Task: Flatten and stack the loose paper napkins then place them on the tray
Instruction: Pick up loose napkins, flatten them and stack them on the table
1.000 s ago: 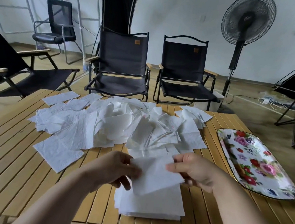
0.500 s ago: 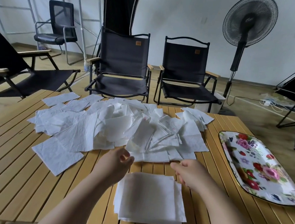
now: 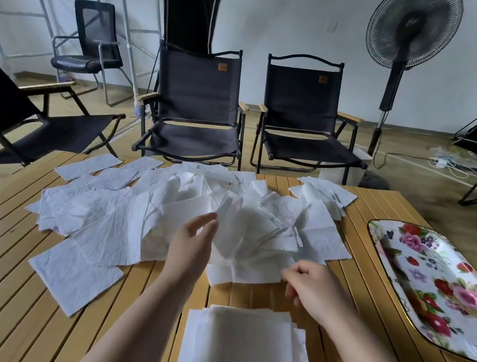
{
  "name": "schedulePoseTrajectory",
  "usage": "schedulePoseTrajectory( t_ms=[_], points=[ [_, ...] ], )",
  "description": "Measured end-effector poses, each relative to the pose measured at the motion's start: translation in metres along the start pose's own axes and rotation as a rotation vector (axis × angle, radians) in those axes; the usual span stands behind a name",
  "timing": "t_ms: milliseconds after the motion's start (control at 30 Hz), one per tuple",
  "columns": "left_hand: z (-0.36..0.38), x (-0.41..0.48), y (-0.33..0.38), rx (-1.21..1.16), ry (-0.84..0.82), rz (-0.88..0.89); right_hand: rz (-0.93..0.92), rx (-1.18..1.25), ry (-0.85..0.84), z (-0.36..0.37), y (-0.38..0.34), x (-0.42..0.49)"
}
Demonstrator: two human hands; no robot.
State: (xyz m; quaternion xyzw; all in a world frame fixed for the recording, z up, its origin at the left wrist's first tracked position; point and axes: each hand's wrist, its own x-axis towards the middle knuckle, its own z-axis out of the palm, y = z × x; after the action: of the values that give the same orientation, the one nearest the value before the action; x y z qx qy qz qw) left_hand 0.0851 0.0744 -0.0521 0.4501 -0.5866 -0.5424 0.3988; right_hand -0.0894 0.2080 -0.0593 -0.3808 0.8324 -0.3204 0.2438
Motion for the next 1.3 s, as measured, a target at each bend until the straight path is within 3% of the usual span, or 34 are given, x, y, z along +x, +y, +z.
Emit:
schedulePoseTrajectory(
  t_ms=[133,333,500,700,867,1067,1300],
  points=[
    [-0.013,-0.016,0.017,0.144,-0.055,0.2,-0.077,0.166,-0.002,0.005,0.0,0.007],
    [-0.031,-0.033,0.027,-0.143,-0.315,0.048,-0.225,0.491,-0.261,0.007,-0.013,0.003],
    [-0.043,-0.038,0.027,-0.135,-0.29,-0.014,-0.296,0.759,-0.415,0.005,-0.02,-0.009],
    [-0.045,-0.053,0.033,-0.162,-0.279,-0.08,-0.29,0.677,-0.369,0.004,-0.031,-0.02],
    [-0.045,-0.061,0.037,-0.205,-0.408,-0.242,-0.241,0.713,-0.269,-0.006,-0.036,-0.03],
    [-0.045,-0.072,0.041,-0.075,-0.497,-0.209,-0.203,0.579,-0.295,-0.016,-0.034,-0.043],
    [-0.044,-0.08,0.043,-0.069,-0.454,-0.163,-0.178,0.543,-0.304,-0.022,-0.032,-0.05]
  ],
)
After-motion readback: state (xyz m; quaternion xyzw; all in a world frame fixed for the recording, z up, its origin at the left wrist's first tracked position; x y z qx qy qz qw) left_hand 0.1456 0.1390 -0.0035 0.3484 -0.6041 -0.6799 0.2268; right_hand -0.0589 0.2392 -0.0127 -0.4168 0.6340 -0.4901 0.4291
